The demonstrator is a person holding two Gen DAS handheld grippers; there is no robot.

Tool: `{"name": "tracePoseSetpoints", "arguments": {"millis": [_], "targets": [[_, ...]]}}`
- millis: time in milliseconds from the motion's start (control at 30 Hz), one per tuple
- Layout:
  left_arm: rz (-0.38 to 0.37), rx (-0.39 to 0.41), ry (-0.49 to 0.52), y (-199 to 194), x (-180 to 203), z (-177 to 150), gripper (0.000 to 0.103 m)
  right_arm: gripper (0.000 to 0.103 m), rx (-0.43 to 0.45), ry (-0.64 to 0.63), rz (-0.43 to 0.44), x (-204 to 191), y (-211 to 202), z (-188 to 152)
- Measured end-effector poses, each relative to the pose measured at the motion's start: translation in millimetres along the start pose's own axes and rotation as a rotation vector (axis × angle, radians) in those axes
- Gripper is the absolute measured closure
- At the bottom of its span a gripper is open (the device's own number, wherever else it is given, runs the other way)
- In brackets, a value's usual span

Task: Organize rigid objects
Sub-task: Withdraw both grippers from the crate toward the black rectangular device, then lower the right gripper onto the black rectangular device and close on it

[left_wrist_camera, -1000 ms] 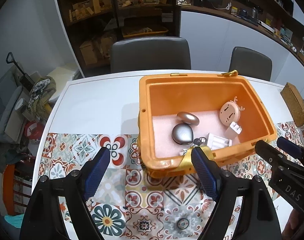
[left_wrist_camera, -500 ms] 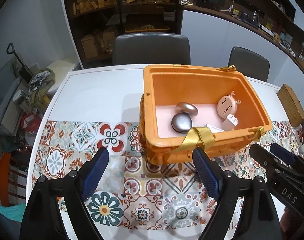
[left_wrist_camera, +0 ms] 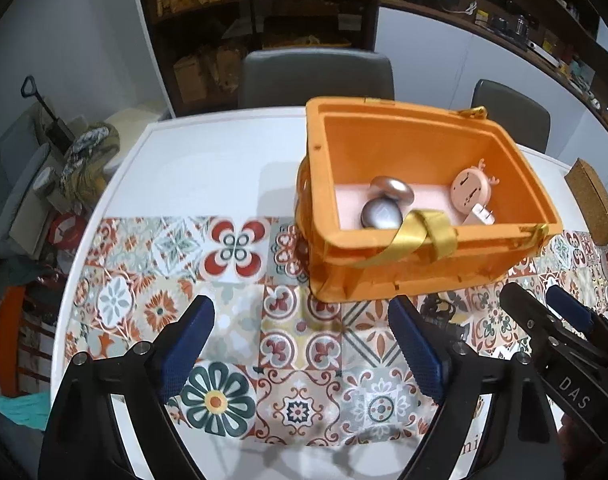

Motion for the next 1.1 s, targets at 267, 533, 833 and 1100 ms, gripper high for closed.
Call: {"name": "tracePoseSetpoints", "arguments": {"millis": [267, 533, 833, 1100], "targets": [[-0.01, -0.061, -0.017, 20.2, -3.2, -15.4, 0.014, 0.027, -0.032, -0.012, -0.012, -0.5, 18.7, -15.2], [0.006, -0.071, -0.015, 33.2, -5.1, -26.1, 0.014, 0.023, -0.051, 0.001, -0.02, 5.5, 35.4, -29.1], [0.051, -0.066, 0.029, 44.7, 1.0, -32.0, 0.014, 0.015, -0.059, 0.013, -0.049, 10.8, 50.6, -40.4], [0.073, -0.088, 0.031, 61.2, 0.3, -37.2, 0.014, 0.013, -0.065, 0.051, -0.089, 19.7, 70.0, -48.9]]}}
Point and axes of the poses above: each gripper's, at about its wrist camera, not at the fingertips, and y roughly the way its jaws point, x to its right, z to its top, the point moved 1 cm from there along y, roughly the way its jaws point, and after that the axes turned 11 degrees about z, right-handed, at the moved point
